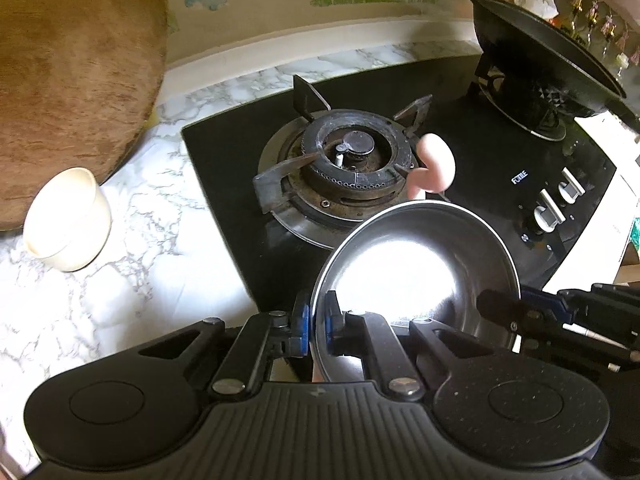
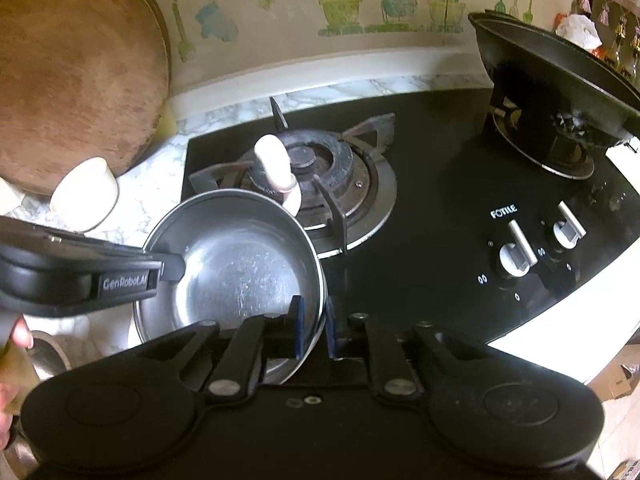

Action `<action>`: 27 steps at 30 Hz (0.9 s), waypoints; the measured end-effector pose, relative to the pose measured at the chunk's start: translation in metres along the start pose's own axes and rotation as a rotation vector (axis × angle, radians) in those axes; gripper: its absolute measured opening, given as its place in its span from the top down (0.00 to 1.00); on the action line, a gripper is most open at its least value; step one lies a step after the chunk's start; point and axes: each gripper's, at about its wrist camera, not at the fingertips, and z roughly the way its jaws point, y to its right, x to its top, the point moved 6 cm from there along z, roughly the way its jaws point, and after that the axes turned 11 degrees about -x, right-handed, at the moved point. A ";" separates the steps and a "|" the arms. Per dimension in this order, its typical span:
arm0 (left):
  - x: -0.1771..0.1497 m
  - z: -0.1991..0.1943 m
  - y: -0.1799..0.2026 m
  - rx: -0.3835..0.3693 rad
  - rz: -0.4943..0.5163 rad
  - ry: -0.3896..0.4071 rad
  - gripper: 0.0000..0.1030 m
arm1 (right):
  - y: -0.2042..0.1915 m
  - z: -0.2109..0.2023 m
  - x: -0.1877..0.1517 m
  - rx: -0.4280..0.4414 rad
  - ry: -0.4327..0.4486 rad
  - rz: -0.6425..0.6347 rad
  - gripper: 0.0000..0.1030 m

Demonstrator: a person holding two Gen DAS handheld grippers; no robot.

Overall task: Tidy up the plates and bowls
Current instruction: 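Close both grippers on the rim of the pink-handled pot, then lift the pot off the stove and lower it into the steel bowl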

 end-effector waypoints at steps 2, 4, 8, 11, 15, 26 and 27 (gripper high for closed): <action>-0.002 -0.010 -0.001 0.000 -0.006 0.009 0.94 | -0.002 -0.007 0.002 0.006 0.016 -0.005 0.88; -0.005 -0.021 -0.003 -0.006 -0.016 0.015 0.94 | -0.004 -0.015 0.005 0.019 0.027 -0.009 0.88; -0.014 -0.042 -0.008 0.003 -0.041 0.023 0.94 | -0.010 -0.032 0.010 0.047 0.053 -0.021 0.89; -0.022 -0.060 -0.013 0.012 -0.053 0.041 0.94 | -0.019 -0.044 0.012 0.065 0.076 -0.039 0.89; -0.031 -0.083 -0.025 0.029 -0.077 0.066 0.94 | -0.033 -0.056 0.014 0.099 0.093 -0.057 0.89; -0.069 -0.141 -0.071 0.076 -0.164 0.090 0.94 | -0.090 -0.087 0.012 0.220 0.108 -0.146 0.89; -0.074 -0.145 -0.075 0.081 -0.176 0.089 0.94 | -0.096 -0.089 0.011 0.231 0.105 -0.155 0.89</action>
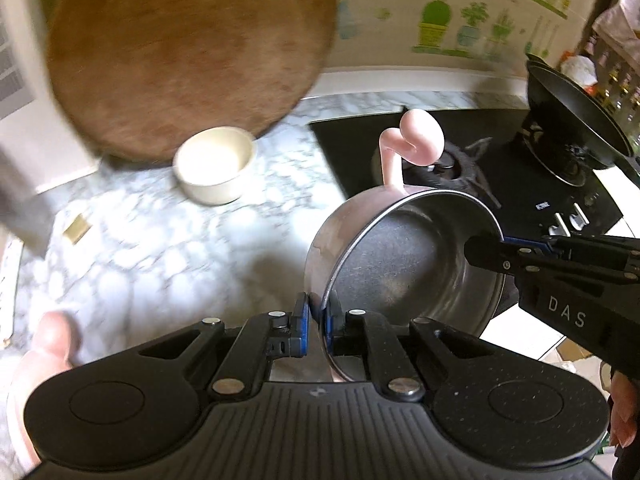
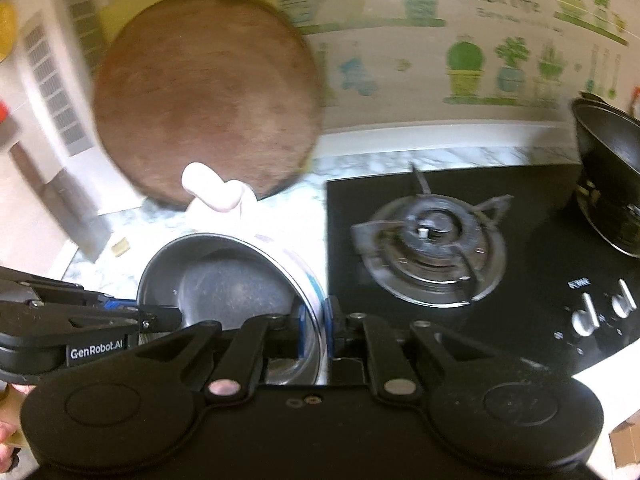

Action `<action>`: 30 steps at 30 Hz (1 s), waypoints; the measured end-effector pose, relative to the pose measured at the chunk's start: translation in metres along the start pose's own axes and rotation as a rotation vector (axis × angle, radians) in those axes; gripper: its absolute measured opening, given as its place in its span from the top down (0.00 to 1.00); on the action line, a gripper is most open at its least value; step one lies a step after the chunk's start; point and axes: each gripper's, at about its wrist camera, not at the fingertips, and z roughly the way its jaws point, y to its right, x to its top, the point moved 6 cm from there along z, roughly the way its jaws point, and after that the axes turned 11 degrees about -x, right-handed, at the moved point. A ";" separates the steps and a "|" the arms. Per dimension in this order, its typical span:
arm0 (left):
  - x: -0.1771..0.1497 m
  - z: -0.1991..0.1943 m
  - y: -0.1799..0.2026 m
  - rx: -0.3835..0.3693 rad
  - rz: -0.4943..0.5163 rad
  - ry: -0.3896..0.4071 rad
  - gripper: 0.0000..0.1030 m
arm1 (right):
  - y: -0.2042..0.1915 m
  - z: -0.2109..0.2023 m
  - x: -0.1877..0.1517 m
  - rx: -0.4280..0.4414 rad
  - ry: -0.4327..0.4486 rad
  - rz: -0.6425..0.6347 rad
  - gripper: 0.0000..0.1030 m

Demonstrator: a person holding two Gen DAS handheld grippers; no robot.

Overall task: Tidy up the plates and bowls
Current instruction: 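Lift the pot off the stove and lower it into the steel bowl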

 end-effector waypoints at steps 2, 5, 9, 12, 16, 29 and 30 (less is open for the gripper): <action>-0.008 -0.008 -0.012 0.006 -0.022 -0.004 0.94 | -0.013 0.000 -0.001 0.027 -0.012 -0.018 0.89; -0.021 -0.015 -0.028 0.020 -0.063 -0.022 0.93 | -0.032 0.000 -0.005 0.061 -0.028 -0.051 0.89; -0.042 -0.017 -0.047 0.032 -0.119 -0.059 0.93 | -0.056 0.003 -0.019 0.091 -0.066 -0.098 0.89; -0.057 -0.016 -0.059 0.033 -0.151 -0.089 0.93 | -0.070 0.008 -0.029 0.110 -0.101 -0.131 0.89; -0.072 -0.009 -0.070 0.036 -0.179 -0.124 0.93 | -0.085 0.014 -0.043 0.122 -0.145 -0.165 0.89; -0.091 -0.002 -0.080 0.009 -0.232 -0.180 0.93 | -0.099 0.024 -0.058 0.127 -0.228 -0.196 0.89; -0.092 -0.002 -0.081 0.007 -0.238 -0.185 0.93 | -0.099 0.023 -0.058 0.128 -0.230 -0.199 0.89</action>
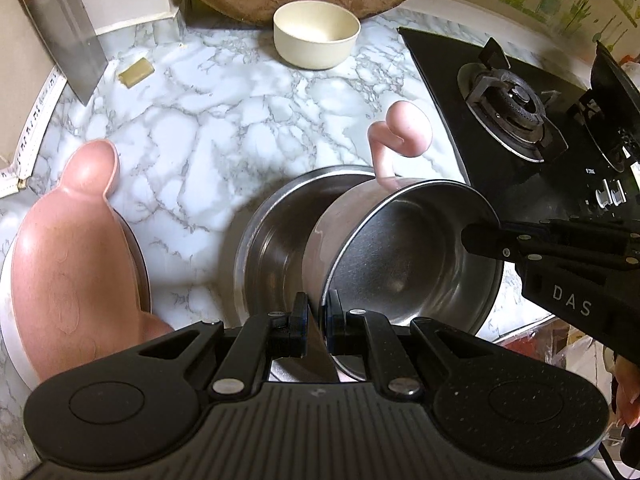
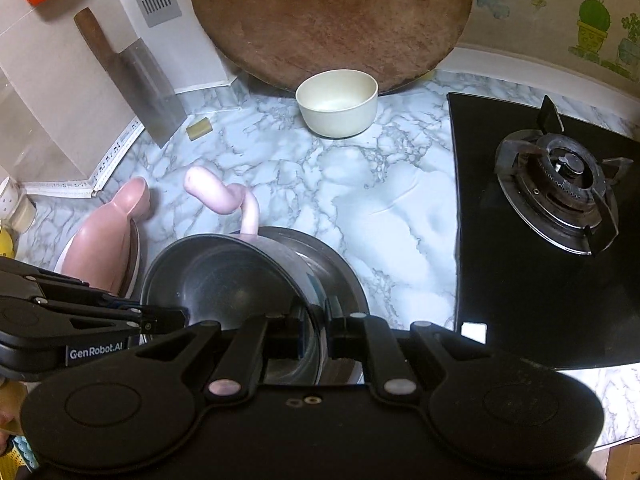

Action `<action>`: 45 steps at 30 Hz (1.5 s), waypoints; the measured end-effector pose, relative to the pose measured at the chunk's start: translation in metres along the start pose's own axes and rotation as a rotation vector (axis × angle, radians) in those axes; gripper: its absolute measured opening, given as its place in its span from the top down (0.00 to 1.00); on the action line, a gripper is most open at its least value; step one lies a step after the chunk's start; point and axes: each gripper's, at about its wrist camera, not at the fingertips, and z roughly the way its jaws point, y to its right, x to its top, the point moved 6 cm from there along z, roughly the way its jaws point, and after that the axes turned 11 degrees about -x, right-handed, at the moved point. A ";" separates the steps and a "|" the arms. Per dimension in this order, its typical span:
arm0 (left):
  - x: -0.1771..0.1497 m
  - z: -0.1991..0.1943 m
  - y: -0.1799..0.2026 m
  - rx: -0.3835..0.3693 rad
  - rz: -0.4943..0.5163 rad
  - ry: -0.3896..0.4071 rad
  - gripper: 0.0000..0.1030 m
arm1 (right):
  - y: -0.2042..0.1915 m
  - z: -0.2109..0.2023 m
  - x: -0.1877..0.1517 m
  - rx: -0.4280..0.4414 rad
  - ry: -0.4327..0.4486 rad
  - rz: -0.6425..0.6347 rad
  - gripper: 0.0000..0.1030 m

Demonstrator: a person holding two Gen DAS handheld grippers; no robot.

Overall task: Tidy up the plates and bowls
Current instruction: 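Lift the pot off the stove and lower it into the steel bowl, then open both grippers and release the pot inside the bowl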

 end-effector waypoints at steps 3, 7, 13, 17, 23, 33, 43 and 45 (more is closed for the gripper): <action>-0.003 0.006 -0.003 -0.001 -0.008 -0.016 0.93 | -0.002 0.003 0.000 0.001 -0.010 -0.006 0.89; -0.004 0.014 -0.007 -0.015 -0.028 -0.033 0.93 | -0.002 0.012 -0.001 -0.005 -0.033 -0.003 0.89; -0.001 0.022 -0.013 -0.014 -0.041 -0.042 0.93 | -0.004 0.022 0.002 -0.001 -0.049 0.002 0.89; 0.001 0.028 -0.019 -0.018 -0.058 -0.056 0.93 | -0.003 0.031 0.003 0.013 -0.071 0.011 0.89; 0.002 0.033 -0.025 -0.021 -0.066 -0.062 0.93 | -0.003 0.044 0.001 0.025 -0.104 0.015 0.89; 0.007 0.034 -0.029 -0.039 -0.069 -0.061 0.93 | -0.002 0.050 0.004 0.036 -0.115 0.024 0.88; 0.009 0.019 -0.026 -0.005 -0.009 0.006 0.92 | -0.003 0.043 0.001 0.057 -0.090 0.003 0.88; 0.008 0.017 -0.026 0.007 0.006 0.019 0.91 | -0.005 0.039 0.001 0.059 -0.076 -0.015 0.88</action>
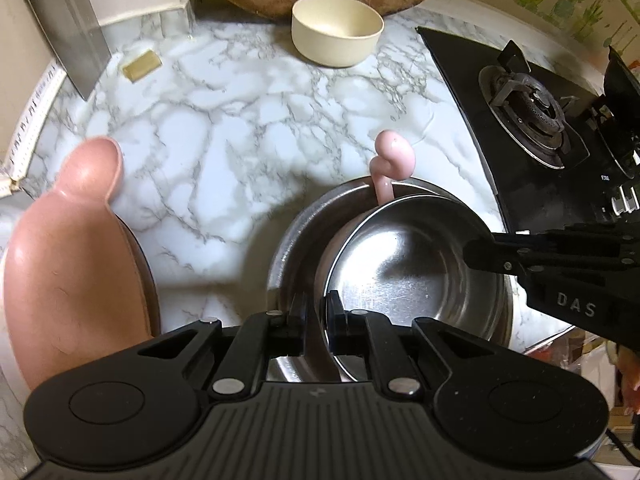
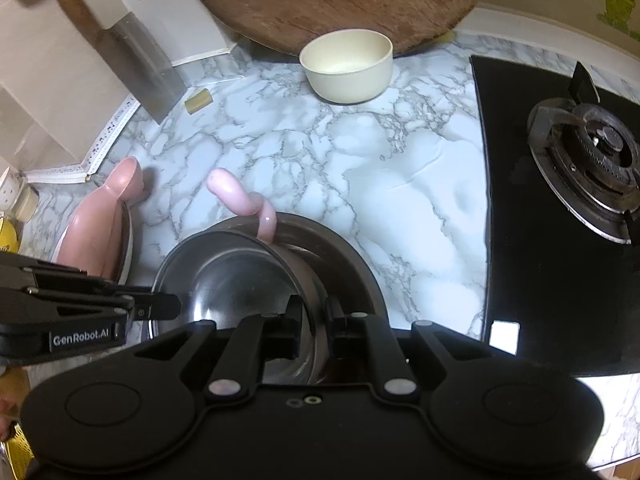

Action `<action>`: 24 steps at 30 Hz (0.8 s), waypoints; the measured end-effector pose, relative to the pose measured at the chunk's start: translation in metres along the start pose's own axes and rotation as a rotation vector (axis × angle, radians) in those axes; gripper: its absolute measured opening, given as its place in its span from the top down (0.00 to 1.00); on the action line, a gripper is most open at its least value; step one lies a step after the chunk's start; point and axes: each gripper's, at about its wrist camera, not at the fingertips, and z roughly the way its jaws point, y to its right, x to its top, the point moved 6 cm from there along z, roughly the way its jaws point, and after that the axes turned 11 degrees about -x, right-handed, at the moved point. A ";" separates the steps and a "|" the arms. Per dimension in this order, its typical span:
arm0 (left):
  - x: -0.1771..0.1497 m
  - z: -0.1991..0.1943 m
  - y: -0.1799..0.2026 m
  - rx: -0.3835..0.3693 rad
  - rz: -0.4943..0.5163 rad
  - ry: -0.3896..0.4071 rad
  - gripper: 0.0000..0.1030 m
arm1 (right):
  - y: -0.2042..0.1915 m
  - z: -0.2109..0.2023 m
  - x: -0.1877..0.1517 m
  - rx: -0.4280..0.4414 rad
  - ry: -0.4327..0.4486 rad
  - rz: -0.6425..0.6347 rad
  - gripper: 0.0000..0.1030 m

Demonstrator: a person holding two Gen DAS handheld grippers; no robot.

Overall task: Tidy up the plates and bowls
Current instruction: 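Open both grippers and release the pot inside the bowl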

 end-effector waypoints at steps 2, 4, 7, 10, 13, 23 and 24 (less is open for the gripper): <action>-0.001 -0.002 0.000 0.005 0.008 0.013 0.90 | -0.003 -0.004 -0.001 0.002 0.016 -0.017 0.88; -0.002 -0.004 0.001 0.008 0.018 0.026 0.90 | -0.004 -0.007 -0.001 0.002 0.036 -0.030 0.87; -0.004 -0.007 0.001 0.011 0.021 0.044 0.90 | -0.005 -0.010 -0.002 0.006 0.053 -0.031 0.87; -0.007 -0.012 0.004 0.007 0.029 0.062 0.90 | -0.005 -0.012 -0.002 0.010 0.067 -0.029 0.87; -0.008 -0.016 0.007 -0.002 0.037 0.079 0.90 | -0.005 -0.017 -0.003 0.014 0.089 -0.034 0.87; -0.004 -0.042 0.018 -0.025 0.073 0.188 0.50 | -0.011 -0.048 0.001 0.034 0.210 -0.076 0.84; -0.003 -0.044 0.019 -0.028 0.078 0.201 0.48 | -0.011 -0.050 0.003 0.034 0.222 -0.079 0.83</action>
